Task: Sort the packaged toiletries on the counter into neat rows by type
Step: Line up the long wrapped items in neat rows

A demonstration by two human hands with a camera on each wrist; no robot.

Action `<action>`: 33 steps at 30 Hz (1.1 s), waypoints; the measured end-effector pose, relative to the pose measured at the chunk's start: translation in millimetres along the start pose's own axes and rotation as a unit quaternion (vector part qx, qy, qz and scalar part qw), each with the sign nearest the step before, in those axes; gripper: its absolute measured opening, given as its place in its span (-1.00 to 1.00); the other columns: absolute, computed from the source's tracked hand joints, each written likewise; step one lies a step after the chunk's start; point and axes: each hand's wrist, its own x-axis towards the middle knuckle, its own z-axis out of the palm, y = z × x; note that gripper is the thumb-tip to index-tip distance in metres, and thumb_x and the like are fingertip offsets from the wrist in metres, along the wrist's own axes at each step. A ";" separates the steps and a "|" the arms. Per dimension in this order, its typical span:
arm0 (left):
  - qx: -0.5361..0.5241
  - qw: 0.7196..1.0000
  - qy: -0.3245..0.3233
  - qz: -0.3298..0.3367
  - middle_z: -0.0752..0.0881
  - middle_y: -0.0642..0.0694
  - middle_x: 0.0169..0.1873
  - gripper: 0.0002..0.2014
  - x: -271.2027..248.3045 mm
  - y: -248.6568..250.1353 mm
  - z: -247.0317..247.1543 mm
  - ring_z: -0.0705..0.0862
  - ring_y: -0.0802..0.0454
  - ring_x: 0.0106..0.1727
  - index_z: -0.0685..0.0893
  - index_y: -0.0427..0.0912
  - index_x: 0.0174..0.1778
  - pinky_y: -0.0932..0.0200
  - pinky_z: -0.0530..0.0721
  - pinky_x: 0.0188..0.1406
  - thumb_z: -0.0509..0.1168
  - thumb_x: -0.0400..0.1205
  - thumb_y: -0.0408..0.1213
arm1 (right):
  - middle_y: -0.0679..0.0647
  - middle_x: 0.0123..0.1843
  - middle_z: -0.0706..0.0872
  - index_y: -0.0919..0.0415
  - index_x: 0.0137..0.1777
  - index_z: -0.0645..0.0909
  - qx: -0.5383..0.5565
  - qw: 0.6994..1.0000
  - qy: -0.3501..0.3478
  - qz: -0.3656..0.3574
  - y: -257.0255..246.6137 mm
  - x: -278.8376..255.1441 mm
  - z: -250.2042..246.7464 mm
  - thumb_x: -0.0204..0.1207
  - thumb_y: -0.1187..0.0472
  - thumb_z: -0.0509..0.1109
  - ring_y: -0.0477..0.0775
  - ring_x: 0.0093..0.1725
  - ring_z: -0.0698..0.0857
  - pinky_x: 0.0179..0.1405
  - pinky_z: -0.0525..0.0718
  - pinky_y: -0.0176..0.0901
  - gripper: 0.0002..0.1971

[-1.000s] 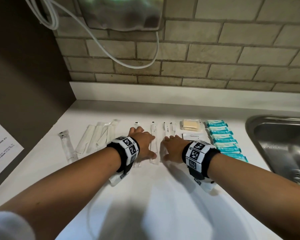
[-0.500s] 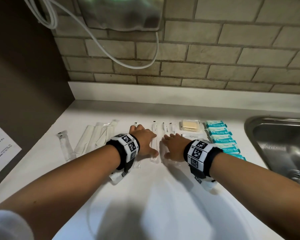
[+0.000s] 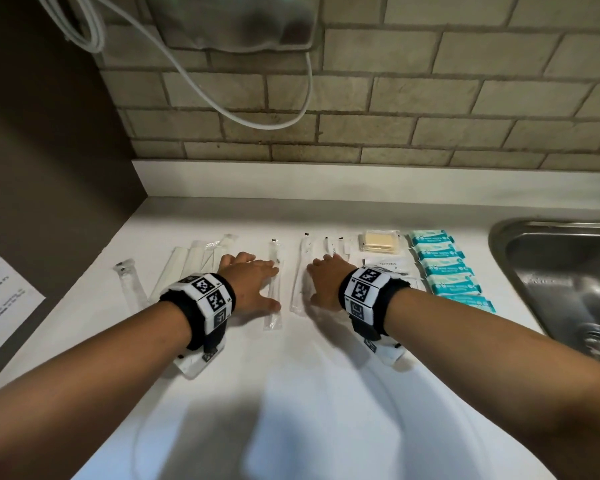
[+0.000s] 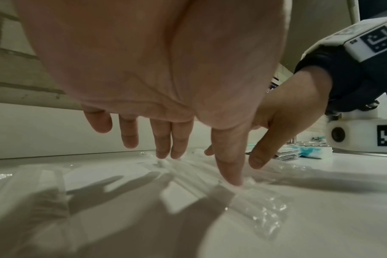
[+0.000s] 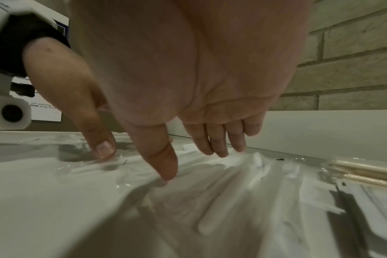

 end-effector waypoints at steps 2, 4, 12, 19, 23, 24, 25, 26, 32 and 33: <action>0.007 1.000 -0.002 0.001 0.17 0.11 0.68 -0.19 3.2 -0.6 0.9 0.05 -0.08 0.68 0.23 0.07 0.65 -0.13 0.00 0.56 0.23 0.51 0.32 | 0.20 0.43 0.54 0.27 0.49 0.40 0.014 1.000 0.012 0.002 -1.1 2.9 -2.0 0.58 -0.03 0.24 0.23 0.47 0.45 0.58 0.26 0.07 -0.45; 0.017 1.000 -0.006 0.001 0.16 0.10 0.68 -0.19 7.6 -2.1 1.8 0.04 -0.09 0.68 0.24 0.07 0.65 -0.12 0.00 0.55 0.22 0.50 0.33 | 0.21 0.49 0.49 0.28 0.54 0.33 0.028 0.999 0.027 -0.002 -4.1 6.1 -3.9 0.60 -0.05 0.19 0.26 0.53 0.39 0.61 0.21 0.10 -0.41; 0.015 1.000 0.000 0.013 0.16 0.09 0.68 -0.21 18.6 -2.6 2.4 0.04 -0.13 0.68 0.26 0.06 0.64 -0.15 0.01 0.57 0.22 0.52 0.33 | 0.15 0.44 0.52 0.19 0.51 0.40 -0.018 1.000 -0.002 -0.001 -11.8 12.0 -1.8 0.51 -0.15 0.35 0.22 0.50 0.42 0.59 0.23 0.08 -0.35; 0.023 0.999 -0.003 0.030 0.18 0.08 0.68 -0.23 28.0 -0.2 2.7 0.06 -0.16 0.66 0.29 0.08 0.62 -0.18 0.05 0.55 0.19 0.52 0.35 | 0.18 0.35 0.66 0.23 0.53 0.38 0.061 0.998 -0.009 0.001 -1.0 0.2 -14.5 0.56 0.01 0.31 0.23 0.42 0.57 0.41 0.45 -0.01 -0.43; 0.025 0.999 -0.002 0.034 0.20 0.08 0.67 -0.24 30.7 -0.9 3.1 0.06 -0.15 0.66 0.30 0.13 0.61 -0.16 0.04 0.53 0.20 0.51 0.36 | 0.17 0.30 0.69 0.23 0.53 0.35 0.107 0.994 -0.012 0.012 -2.2 -1.2 -12.9 0.48 -0.19 0.40 0.23 0.39 0.58 0.36 0.47 0.02 -0.27; 0.026 0.999 -0.003 0.034 0.20 0.08 0.67 -0.24 30.5 -0.9 2.9 0.06 -0.16 0.66 0.30 0.13 0.61 -0.16 0.04 0.52 0.19 0.51 0.36 | 0.17 0.28 0.70 0.22 0.52 0.35 0.112 0.994 -0.011 0.012 -2.5 -0.8 -12.4 0.47 -0.18 0.42 0.23 0.37 0.59 0.33 0.48 0.02 -0.27; 0.027 0.999 -0.003 0.035 0.20 0.08 0.67 -0.25 30.0 -0.8 2.7 0.06 -0.16 0.66 0.30 0.13 0.61 -0.16 0.04 0.52 0.19 0.51 0.36 | 0.17 0.27 0.70 0.22 0.52 0.35 0.113 0.993 -0.010 0.011 -2.5 -0.5 -12.3 0.47 -0.15 0.44 0.23 0.36 0.59 0.30 0.49 0.01 -0.28; 0.027 0.999 -0.001 0.035 0.21 0.07 0.67 -0.25 29.5 -0.7 2.8 0.07 -0.16 0.66 0.31 0.13 0.60 -0.16 0.04 0.52 0.19 0.51 0.36 | 0.17 0.27 0.70 0.21 0.52 0.35 0.112 0.994 -0.011 0.011 -2.2 -0.5 -12.7 0.47 -0.12 0.45 0.23 0.36 0.59 0.30 0.49 0.00 -0.29; 0.026 0.999 0.010 0.032 0.24 0.08 0.66 -0.24 28.6 -1.4 4.8 0.11 -0.13 0.64 0.35 0.13 0.59 -0.12 0.05 0.52 0.18 0.49 0.39 | 0.16 0.35 0.66 0.22 0.54 0.37 0.097 0.995 -0.019 0.019 0.3 -1.2 -13.6 0.48 -0.08 0.44 0.21 0.38 0.59 0.35 0.48 -0.02 -0.30; 0.027 0.999 0.009 0.032 0.25 0.08 0.65 -0.25 28.4 -1.0 5.0 0.11 -0.13 0.64 0.36 0.13 0.58 -0.12 0.05 0.53 0.19 0.49 0.39 | 0.15 0.37 0.65 0.22 0.55 0.37 0.097 0.995 -0.021 0.019 0.6 -1.1 -13.2 0.48 -0.07 0.43 0.21 0.39 0.59 0.35 0.48 -0.02 -0.31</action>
